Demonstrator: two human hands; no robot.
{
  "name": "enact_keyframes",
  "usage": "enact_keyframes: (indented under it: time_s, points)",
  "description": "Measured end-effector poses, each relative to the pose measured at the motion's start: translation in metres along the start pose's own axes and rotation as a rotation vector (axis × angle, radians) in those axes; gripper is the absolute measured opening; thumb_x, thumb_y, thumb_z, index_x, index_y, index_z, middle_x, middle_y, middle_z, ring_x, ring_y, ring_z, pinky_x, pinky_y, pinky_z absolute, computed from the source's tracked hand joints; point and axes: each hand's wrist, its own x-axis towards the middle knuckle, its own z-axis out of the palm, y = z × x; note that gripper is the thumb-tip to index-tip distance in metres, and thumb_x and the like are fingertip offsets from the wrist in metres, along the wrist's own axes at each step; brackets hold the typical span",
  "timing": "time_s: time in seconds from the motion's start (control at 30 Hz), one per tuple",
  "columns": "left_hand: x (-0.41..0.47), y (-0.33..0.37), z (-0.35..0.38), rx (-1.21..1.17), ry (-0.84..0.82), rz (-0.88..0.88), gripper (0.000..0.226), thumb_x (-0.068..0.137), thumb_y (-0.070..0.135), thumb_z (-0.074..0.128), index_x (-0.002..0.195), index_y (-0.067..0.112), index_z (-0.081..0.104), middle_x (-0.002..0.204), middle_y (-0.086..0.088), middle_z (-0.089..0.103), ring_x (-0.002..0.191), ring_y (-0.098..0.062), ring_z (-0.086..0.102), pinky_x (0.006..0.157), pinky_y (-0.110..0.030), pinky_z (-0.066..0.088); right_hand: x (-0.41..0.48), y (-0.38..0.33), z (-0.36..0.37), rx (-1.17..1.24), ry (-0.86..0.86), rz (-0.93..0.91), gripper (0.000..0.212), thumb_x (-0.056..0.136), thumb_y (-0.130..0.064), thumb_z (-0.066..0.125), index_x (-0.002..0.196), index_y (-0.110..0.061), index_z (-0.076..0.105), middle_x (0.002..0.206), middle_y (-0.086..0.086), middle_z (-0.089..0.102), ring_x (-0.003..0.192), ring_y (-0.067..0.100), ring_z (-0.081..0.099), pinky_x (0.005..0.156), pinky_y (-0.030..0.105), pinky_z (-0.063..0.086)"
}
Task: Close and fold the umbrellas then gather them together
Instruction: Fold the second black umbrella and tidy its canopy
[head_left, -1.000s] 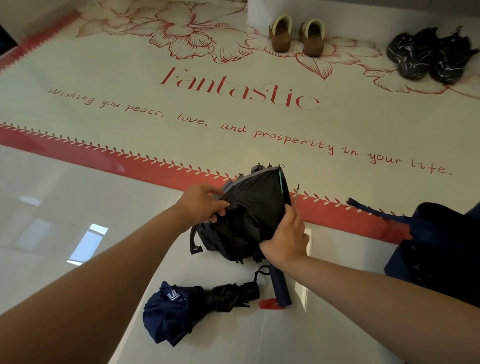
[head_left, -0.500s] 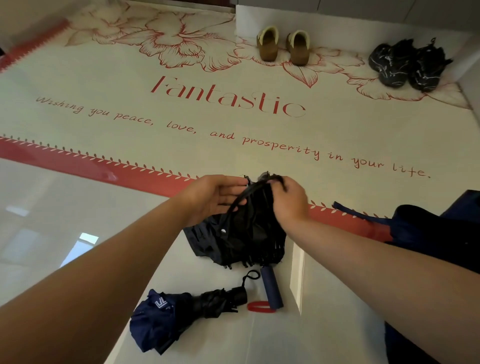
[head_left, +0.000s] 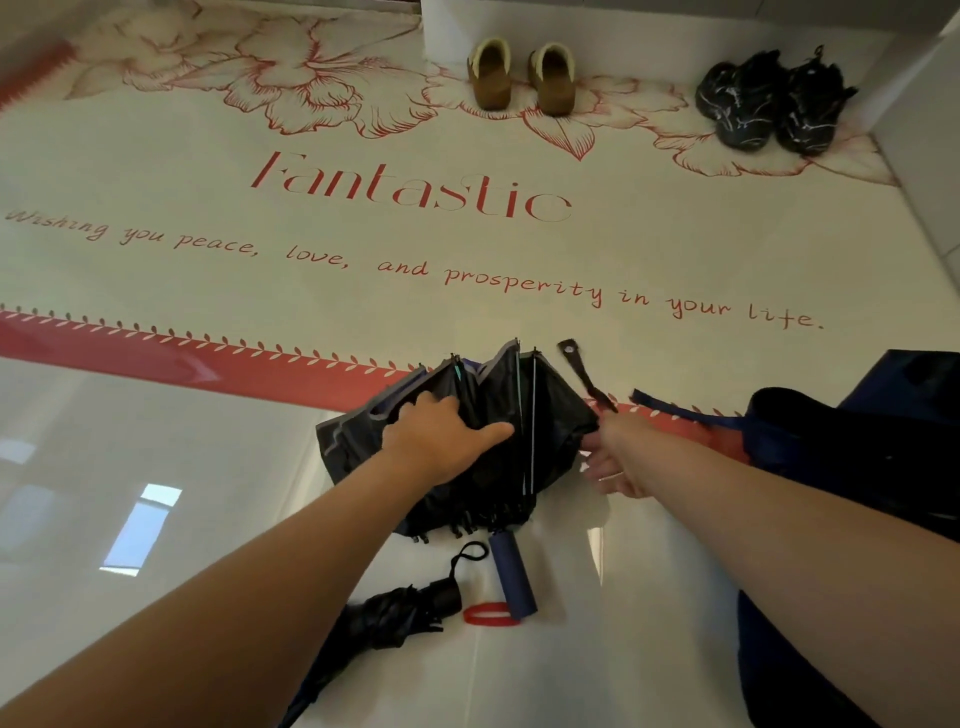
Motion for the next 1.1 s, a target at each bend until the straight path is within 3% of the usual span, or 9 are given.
enact_keyframes:
  time_s: [0.1,0.17,0.27,0.37,0.5,0.57,0.8,0.93,1.1]
  points:
    - [0.001,0.013,0.011,-0.034,0.052,-0.075,0.117,0.067,0.087,0.056,0.155,0.021,0.016,0.157,-0.014,0.023,0.142,-0.041,0.026,0.108,-0.056,0.035,0.012,-0.005,0.005,-0.244,0.180,-0.218,0.076,0.093,-0.071,0.041,0.132,-0.009,0.061,0.118,0.012,0.065,0.097,0.033,0.065,0.076,0.037,0.057]
    - [0.005,0.013,0.017,-0.053,0.082,-0.120,0.111,0.072,0.073,0.067,0.153,0.020,0.013,0.154,-0.015,0.022,0.140,-0.041,0.026,0.107,-0.055,0.036,0.012,-0.008,0.016,-0.437,0.160,-0.304,0.050,0.105,-0.035,0.041,0.137,0.001,0.054,0.132,0.018,0.059,0.121,0.037,0.057,0.102,0.042,0.044]
    - [0.014,-0.004,0.020,-0.163,0.059,-0.109,0.100,0.082,0.045,0.072,0.154,0.018,0.008,0.153,-0.018,0.022,0.138,-0.043,0.031,0.105,-0.051,0.039,-0.009,0.009,0.036,-0.494,-0.125,-0.155,0.029,0.102,-0.020,0.044,0.095,0.003,0.061,0.092,0.015,0.067,0.079,0.031,0.067,0.083,0.043,0.056]
    - [0.018,-0.022,0.019,-0.268,0.046,-0.029,0.105,0.086,0.029,0.068,0.157,0.023,-0.008,0.158,-0.018,0.019,0.136,-0.041,0.038,0.101,-0.045,0.042,-0.013,0.030,0.060,-0.621,-0.287,-0.277,0.014,0.092,-0.011,0.058,0.103,-0.002,0.062,0.093,0.012,0.062,0.081,0.027,0.061,0.075,0.037,0.054]
    - [0.017,-0.037,0.016,-0.333,0.091,0.049,0.110,0.086,0.022,0.071,0.155,0.033,-0.014,0.158,-0.015,0.025,0.130,-0.035,0.048,0.092,-0.038,0.046,-0.004,0.047,0.091,-0.541,-0.213,-0.347,0.094,0.062,-0.020,0.088,0.140,-0.007,0.036,0.130,0.009,0.051,0.119,0.026,0.055,0.099,0.035,0.053]
    - [0.018,-0.042,0.014,-0.331,0.096,0.079,0.109,0.087,0.022,0.070,0.155,0.036,-0.013,0.156,-0.016,0.030,0.126,-0.034,0.052,0.090,-0.038,0.046,-0.004,0.055,0.099,-0.570,-0.164,-0.392,0.108,0.059,-0.023,0.094,0.142,-0.011,0.026,0.136,0.008,0.041,0.128,0.029,0.049,0.107,0.036,0.047]
    - [0.018,-0.050,0.012,-0.361,0.132,0.073,0.102,0.092,0.017,0.065,0.156,0.028,-0.013,0.146,-0.018,0.045,0.122,-0.036,0.054,0.097,-0.044,0.046,-0.006,0.068,0.111,-0.416,-0.087,-0.575,0.096,0.078,-0.030,0.080,0.148,-0.027,0.015,0.129,0.010,0.040,0.116,0.031,0.055,0.103,0.034,0.047]
    - [0.016,-0.055,0.001,-0.353,0.249,0.056,0.115,0.085,0.024,0.074,0.154,0.030,-0.018,0.156,-0.017,0.025,0.134,-0.038,0.043,0.105,-0.052,0.044,-0.012,0.051,0.092,-0.495,-0.080,-0.706,0.092,0.082,-0.027,0.074,0.154,-0.026,0.015,0.131,0.011,0.045,0.113,0.032,0.059,0.097,0.034,0.050]
    - [-0.003,-0.045,-0.039,0.197,0.529,0.322,0.116,0.075,0.042,0.080,0.157,0.027,0.000,0.162,-0.013,0.005,0.149,-0.036,0.011,0.119,-0.051,0.021,-0.037,0.017,0.052,-0.607,-0.104,-0.900,0.061,0.079,-0.014,0.075,0.129,-0.020,0.042,0.110,0.001,0.064,0.103,0.023,0.065,0.089,0.037,0.055]
